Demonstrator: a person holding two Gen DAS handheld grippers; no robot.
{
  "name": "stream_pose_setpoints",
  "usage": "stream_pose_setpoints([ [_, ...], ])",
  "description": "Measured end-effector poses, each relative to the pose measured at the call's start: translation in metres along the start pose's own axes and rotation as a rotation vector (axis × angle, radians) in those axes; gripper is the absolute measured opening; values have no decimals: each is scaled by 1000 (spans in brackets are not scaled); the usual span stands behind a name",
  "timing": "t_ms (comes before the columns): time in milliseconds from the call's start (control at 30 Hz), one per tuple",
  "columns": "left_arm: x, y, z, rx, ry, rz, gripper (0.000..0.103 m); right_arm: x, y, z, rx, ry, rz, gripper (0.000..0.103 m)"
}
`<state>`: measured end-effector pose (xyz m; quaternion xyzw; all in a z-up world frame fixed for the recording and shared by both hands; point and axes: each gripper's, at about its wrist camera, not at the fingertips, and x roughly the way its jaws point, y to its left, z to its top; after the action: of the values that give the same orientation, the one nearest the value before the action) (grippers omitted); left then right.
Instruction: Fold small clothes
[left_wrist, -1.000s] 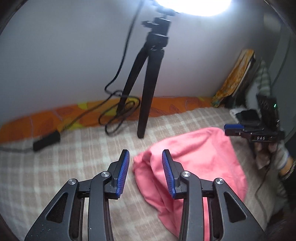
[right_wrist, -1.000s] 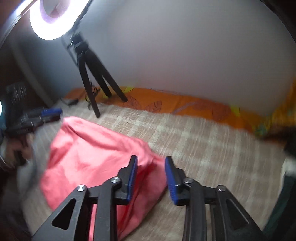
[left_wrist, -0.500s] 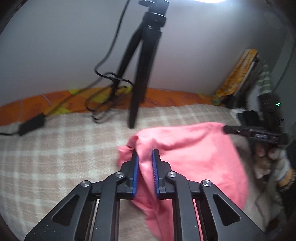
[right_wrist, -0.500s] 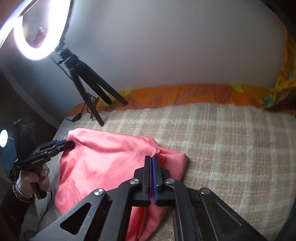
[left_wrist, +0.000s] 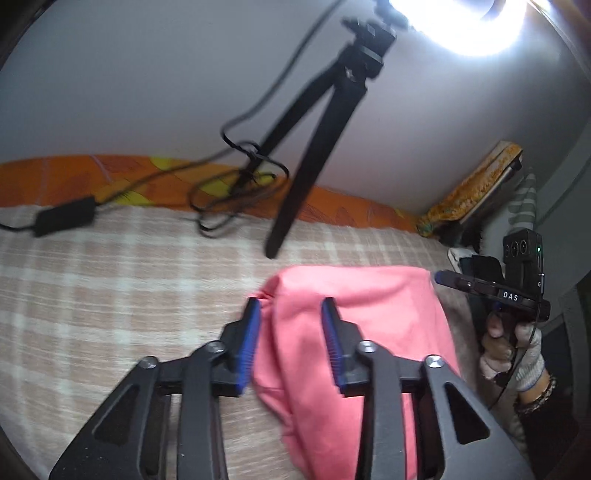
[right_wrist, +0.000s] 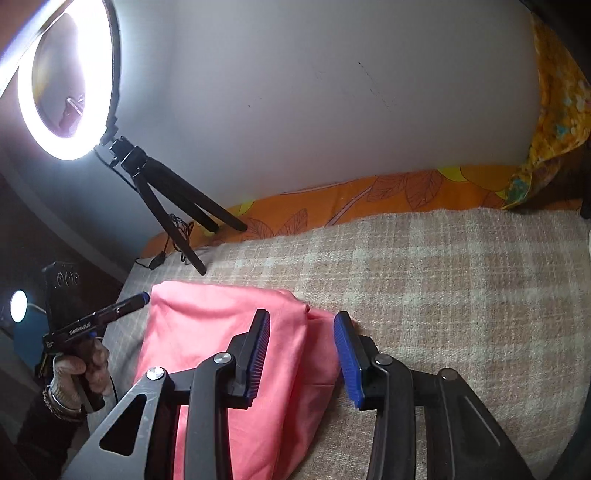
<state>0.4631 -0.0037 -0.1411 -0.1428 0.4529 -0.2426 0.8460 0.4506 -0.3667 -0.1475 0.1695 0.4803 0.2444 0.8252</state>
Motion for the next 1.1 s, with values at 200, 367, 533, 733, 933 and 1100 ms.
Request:
stream_pose_setpoints([
  [200,9,-4,-3,-42,-71,-22,4,21,17,1,-47,38,-37,0],
  [367,8,3,-8,-11,-103,92,4,23,14,8,-47,2,-80,0],
  [533,-5,24,-3,-73,-65,107,38,9,-6,0,20,11,-81,27],
  [733,0,37,-1,-162,23,14,58,0,-36,-3,171,37,-23,68],
  [933,25,30,-2,-179,53,-6,58,9,-42,-7,198,46,45,68],
  [1100,37,19,3,-143,56,-6,52,18,-40,-7,193,60,90,52],
])
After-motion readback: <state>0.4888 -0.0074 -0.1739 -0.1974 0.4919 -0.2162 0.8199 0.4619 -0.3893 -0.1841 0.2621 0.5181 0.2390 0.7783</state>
